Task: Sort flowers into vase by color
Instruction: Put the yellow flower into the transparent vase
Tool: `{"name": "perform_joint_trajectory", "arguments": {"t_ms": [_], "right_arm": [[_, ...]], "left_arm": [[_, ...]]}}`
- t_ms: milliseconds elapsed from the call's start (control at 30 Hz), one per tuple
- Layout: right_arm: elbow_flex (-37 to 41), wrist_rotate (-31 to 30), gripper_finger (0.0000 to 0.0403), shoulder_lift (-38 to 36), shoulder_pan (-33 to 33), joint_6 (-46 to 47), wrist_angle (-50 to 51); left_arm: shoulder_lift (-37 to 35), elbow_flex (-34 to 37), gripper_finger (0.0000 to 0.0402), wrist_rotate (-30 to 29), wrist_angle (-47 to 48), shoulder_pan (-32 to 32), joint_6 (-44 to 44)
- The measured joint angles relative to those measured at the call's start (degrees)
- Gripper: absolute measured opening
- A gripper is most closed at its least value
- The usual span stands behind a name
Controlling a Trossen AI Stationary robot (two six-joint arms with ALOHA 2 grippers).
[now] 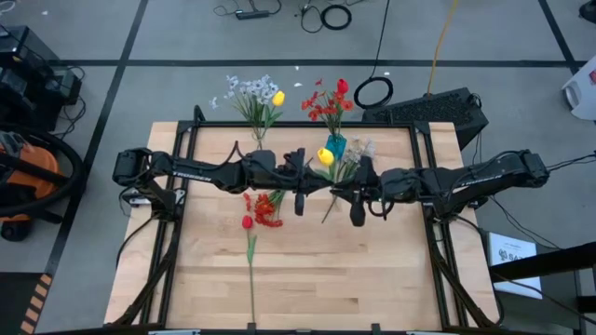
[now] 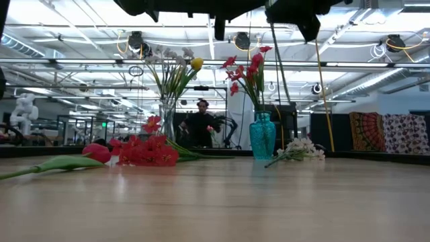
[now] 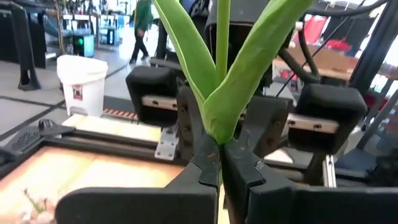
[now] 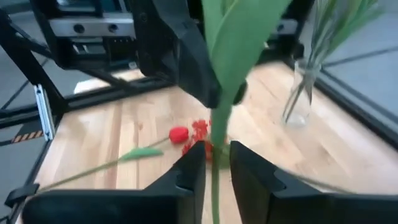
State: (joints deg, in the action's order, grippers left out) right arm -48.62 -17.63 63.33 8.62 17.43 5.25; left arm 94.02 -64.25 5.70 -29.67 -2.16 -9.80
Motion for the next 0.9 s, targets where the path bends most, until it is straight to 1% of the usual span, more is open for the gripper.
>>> {"name": "perform_joint_trajectory", "arguments": {"t_ms": [100,167,300,400,500,567,667,800,900], "right_arm": [[0.0,0.0,0.0084,-0.7,0.0,2.6,4.9],[0.0,0.1,0.0093,-1.6,0.0,5.1,9.3],[0.0,0.1,0.01,-3.2,0.3,11.4,18.1],[0.0,-0.1,0.0097,-3.6,0.3,14.2,21.5],[0.0,-0.5,0.009,-3.4,0.3,14.7,21.5],[0.0,-0.6,0.0086,-3.1,0.3,14.7,20.7],[0.0,-1.9,0.008,-2.6,0.5,15.3,20.0],[0.0,-1.9,0.0077,-2.1,0.9,16.8,19.8],[0.0,-1.9,0.0077,-2.0,1.3,17.9,20.2]], "left_arm": [[-1.9,0.0,0.0004,0.0,4.5,-0.8,0.0],[-4.3,0.0,0.0004,-0.9,9.5,-1.6,-0.3],[-8.9,0.0,0.0004,-7.5,22.0,-3.0,-0.3],[-13.3,0.0,0.0004,-13.1,28.4,-4.4,0.1],[-17.3,0.5,0.0004,-17.8,31.4,-6.3,2.1],[-20.1,1.7,0.0004,-19.1,31.8,-8.2,2.9],[-24.4,3.9,0.0004,-19.3,31.5,-11.9,2.7],[-29.2,6.9,0.0004,-19.5,32.0,-17.0,2.7],[-31.3,7.9,0.0004,-19.5,31.8,-20.1,3.0]]}}
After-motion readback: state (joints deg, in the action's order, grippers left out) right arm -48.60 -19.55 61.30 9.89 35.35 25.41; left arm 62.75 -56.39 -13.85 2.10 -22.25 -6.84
